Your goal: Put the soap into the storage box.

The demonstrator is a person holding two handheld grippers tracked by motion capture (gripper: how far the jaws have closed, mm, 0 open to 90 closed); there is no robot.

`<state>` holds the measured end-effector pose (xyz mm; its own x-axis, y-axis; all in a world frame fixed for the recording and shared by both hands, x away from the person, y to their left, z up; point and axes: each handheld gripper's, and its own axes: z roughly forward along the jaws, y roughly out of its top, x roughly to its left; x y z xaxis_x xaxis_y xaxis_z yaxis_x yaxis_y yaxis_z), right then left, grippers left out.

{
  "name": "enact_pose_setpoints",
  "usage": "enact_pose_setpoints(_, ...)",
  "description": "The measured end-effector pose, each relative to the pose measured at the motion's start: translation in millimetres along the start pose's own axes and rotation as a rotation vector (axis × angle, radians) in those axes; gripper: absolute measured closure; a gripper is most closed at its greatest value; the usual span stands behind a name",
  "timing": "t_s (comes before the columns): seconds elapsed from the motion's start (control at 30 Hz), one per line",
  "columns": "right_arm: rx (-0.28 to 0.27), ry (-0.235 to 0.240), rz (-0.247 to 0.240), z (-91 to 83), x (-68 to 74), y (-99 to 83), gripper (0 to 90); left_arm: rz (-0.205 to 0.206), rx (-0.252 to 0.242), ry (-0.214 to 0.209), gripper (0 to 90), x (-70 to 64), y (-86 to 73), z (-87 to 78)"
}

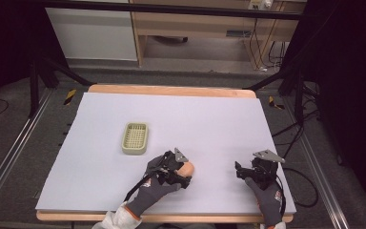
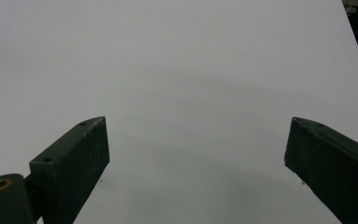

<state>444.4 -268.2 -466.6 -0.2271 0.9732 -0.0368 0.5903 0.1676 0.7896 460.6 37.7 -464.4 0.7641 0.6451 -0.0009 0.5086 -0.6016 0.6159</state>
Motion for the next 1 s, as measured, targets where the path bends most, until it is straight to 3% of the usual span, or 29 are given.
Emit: enact_pose_setpoints(1.0,0.007,0.000,0.000,1.2,0.6,0.0,6.9,0.006,0.045,0.019,29.9,-3.9,2.1,6.8)
